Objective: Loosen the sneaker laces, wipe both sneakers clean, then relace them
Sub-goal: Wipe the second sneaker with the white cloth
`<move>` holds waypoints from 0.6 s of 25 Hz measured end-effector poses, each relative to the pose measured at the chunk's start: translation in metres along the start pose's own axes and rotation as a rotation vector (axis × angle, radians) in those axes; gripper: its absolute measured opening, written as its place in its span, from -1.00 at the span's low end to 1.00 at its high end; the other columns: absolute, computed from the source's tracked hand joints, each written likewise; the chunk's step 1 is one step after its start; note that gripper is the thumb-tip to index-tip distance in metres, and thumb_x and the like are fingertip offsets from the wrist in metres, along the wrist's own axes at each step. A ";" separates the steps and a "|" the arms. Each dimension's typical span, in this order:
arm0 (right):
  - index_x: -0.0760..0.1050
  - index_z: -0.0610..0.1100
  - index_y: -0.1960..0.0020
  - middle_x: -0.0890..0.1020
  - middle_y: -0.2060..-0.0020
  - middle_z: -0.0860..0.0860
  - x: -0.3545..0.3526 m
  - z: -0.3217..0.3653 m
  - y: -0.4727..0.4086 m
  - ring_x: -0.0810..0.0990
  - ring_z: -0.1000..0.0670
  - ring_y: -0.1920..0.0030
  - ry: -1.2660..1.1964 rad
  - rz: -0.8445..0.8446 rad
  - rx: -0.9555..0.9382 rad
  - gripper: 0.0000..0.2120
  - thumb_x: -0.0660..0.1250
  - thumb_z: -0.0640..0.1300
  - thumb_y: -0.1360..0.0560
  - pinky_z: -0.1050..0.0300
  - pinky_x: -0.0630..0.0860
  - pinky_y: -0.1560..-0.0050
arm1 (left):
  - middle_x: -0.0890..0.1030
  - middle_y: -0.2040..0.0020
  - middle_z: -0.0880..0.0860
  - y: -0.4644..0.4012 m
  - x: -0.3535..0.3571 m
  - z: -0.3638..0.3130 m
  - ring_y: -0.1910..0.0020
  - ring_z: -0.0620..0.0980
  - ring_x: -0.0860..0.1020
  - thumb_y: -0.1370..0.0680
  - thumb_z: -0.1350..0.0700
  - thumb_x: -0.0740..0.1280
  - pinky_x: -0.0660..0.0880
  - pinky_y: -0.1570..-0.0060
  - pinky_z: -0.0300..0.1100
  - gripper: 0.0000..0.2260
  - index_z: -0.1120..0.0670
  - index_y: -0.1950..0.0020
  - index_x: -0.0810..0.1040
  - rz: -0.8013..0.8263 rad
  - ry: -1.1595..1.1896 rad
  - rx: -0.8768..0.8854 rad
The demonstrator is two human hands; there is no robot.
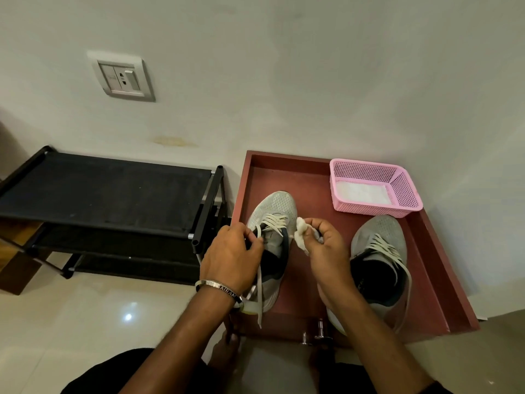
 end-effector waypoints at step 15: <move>0.39 -0.01 -0.09 0.58 0.23 0.01 -0.012 0.002 0.009 0.53 0.06 0.33 0.063 0.202 0.178 -0.83 0.07 -0.21 -0.68 0.21 0.44 0.30 | 0.59 0.39 0.00 -0.018 -0.005 0.010 0.40 0.00 0.63 -0.61 0.08 0.28 0.60 0.06 0.18 -0.94 0.06 -0.02 0.46 0.052 0.644 -0.090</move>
Point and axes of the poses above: each hand's wrist, its own y-axis away from the middle knuckle, its own x-axis out of the palm, z = x × y, the point moved 2 cm from there along -y, towards the middle knuckle
